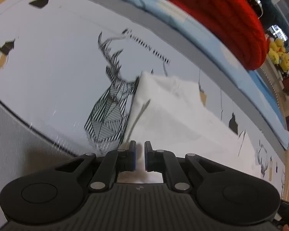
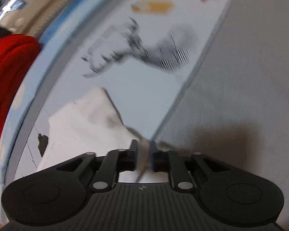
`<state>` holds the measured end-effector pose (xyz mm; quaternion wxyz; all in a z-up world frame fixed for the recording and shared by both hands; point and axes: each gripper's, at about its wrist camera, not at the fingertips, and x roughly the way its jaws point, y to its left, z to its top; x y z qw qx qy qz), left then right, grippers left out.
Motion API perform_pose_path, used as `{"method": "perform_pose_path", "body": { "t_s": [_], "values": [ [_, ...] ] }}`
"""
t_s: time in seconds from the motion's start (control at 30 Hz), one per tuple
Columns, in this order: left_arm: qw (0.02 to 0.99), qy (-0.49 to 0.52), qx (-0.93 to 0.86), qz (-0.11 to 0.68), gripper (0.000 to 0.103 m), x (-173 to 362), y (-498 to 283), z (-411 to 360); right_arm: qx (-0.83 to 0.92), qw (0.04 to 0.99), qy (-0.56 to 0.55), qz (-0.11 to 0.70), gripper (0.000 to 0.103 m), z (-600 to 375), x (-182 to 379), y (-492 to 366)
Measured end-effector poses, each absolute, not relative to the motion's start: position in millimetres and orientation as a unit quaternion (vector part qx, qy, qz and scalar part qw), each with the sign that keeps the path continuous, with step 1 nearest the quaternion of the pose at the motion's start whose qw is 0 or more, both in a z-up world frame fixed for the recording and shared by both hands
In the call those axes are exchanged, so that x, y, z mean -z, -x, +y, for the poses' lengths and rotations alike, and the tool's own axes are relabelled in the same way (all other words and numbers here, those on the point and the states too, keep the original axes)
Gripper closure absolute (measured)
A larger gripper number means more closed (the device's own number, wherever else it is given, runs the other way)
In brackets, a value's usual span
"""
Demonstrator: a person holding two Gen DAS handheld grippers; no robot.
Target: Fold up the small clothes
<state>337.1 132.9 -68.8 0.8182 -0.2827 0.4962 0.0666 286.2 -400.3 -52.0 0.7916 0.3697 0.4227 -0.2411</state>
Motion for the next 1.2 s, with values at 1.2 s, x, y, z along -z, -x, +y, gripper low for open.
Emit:
{"method": "perform_pose_path", "body": {
  "t_s": [1.2],
  "values": [
    [0.837, 0.172, -0.021, 0.519, 0.095, 77.6, -334.8, 111.8, 0.195, 0.797, -0.363, 0.441, 0.077, -388.1, 58.4, -295.6]
  ]
}}
